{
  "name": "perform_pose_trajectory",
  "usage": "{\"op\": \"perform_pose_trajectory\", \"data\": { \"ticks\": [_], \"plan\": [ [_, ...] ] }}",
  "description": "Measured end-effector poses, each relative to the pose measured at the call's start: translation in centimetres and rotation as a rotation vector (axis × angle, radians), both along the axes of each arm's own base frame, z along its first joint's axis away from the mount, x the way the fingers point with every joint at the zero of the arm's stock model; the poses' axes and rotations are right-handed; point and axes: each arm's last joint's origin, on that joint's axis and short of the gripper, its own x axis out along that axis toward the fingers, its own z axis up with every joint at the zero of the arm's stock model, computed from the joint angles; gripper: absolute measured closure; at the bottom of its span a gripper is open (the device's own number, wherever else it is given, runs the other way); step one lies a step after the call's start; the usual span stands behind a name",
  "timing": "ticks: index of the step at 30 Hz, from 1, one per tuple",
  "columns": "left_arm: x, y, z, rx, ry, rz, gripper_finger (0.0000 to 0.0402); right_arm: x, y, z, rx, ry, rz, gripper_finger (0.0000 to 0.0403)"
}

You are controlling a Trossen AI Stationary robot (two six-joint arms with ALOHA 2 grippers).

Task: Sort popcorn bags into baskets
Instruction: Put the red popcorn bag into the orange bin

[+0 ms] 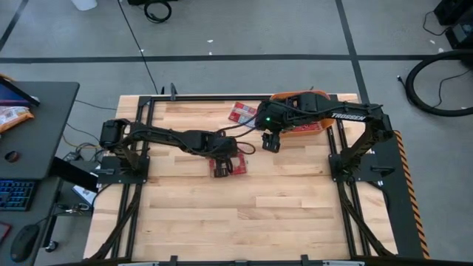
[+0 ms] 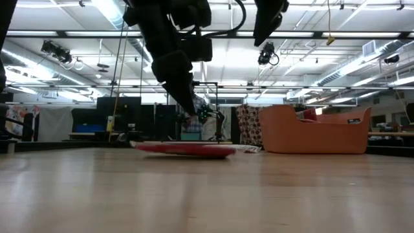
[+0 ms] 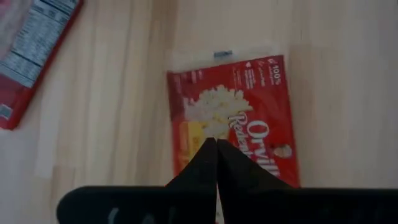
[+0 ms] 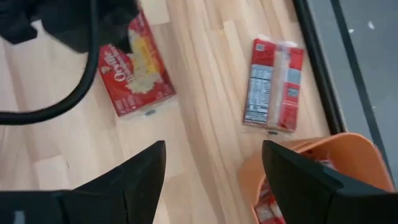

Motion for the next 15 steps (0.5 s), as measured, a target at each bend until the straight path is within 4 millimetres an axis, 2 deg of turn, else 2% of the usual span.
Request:
{"op": "perform_pose_trajectory", "data": {
  "ticks": [8,12,15],
  "plan": [
    [0.0,-0.3,-0.1,-0.146,-0.004,-0.010,0.0389,0.6,0.8,-4.6,0.050,0.083,0.038,0.0134],
    [0.0,-1.6,-0.6,-0.144,0.010,-0.034,0.0335,0.5,0.9,-5.0,0.021,0.103,0.030,0.0134],
    [-0.5,-3.1,-1.5,-0.116,0.030,-0.050,0.0280,0.2,0.8,-4.5,-0.015,0.100,0.015,0.0134]
  ]
}}
